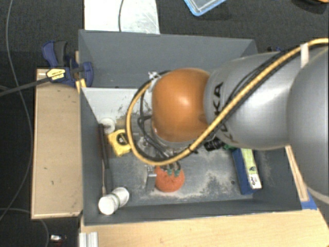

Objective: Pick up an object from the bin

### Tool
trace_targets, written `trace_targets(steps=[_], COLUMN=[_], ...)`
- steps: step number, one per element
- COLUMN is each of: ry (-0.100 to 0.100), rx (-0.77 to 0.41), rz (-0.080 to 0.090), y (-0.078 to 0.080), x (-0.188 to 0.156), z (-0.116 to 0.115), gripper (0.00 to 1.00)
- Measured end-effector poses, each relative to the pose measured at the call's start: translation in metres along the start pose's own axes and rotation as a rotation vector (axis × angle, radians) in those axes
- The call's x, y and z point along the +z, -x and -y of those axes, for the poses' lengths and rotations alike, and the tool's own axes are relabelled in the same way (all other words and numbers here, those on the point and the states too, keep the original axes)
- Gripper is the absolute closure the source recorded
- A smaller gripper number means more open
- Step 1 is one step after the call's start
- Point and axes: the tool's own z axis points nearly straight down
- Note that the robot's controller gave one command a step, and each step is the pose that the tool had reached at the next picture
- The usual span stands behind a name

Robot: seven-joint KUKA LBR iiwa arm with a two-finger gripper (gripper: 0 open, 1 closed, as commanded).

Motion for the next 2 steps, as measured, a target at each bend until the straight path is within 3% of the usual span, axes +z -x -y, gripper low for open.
trace_targets(steps=[1,2], ry=[0.002,0.003], rx=[0.005,-0.028], rz=[0.008,0.009], y=[0.002,0.019], x=[-0.004,0.027], z=[0.001,0.058], gripper=[0.00,0.00])
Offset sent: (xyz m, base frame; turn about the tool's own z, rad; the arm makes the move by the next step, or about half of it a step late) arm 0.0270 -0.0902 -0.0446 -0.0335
